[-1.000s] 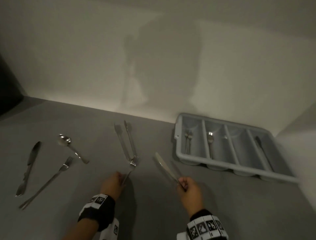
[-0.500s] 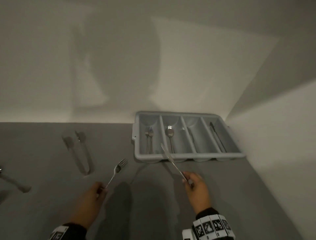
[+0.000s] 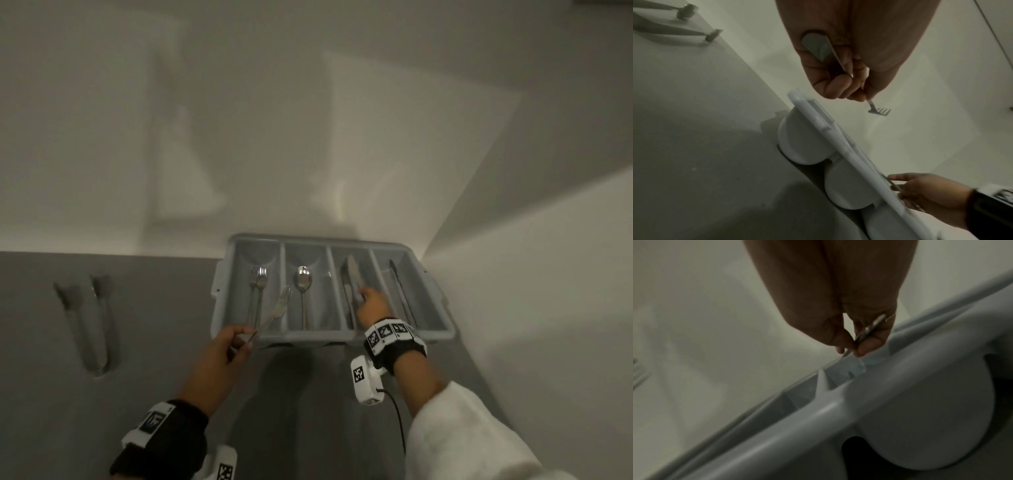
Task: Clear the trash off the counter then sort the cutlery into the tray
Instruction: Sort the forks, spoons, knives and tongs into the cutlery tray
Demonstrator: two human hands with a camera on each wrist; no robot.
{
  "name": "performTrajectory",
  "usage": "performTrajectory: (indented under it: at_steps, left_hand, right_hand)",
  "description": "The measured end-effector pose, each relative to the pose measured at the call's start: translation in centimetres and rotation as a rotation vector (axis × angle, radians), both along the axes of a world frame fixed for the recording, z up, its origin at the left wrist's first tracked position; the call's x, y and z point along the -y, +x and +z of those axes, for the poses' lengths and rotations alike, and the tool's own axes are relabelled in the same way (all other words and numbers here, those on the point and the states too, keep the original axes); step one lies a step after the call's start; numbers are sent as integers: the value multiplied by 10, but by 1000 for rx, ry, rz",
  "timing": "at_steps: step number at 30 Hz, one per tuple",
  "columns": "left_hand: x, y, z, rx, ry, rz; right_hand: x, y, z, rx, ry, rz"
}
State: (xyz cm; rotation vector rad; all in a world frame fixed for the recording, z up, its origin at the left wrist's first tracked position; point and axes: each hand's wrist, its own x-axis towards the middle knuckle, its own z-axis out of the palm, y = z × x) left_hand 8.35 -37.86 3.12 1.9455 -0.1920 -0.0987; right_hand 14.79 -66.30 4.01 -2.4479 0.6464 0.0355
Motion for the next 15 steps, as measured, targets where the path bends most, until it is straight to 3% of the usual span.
performTrajectory:
  at_steps: [7, 8, 9, 10, 11, 15]
  left_hand:
    - [25, -7, -3, -39, -1, -80]
    - [36, -2, -4, -26, 2, -39]
    - [66, 27, -12, 6, 38, 138]
    - [68, 34, -11, 26, 15, 197]
    - [64, 45, -6, 39, 32, 233]
    - [64, 87, -15, 15, 210, 257]
  right_hand:
    - [17, 3, -44, -328, -297, 101]
    - [23, 6, -50, -347, -269, 117]
    - [36, 60, -65, -342, -213, 239]
    - [38, 58, -66, -356, -204, 263]
    - [31, 60, -62, -413, -198, 339]
    - [24, 57, -61, -411, -210, 275]
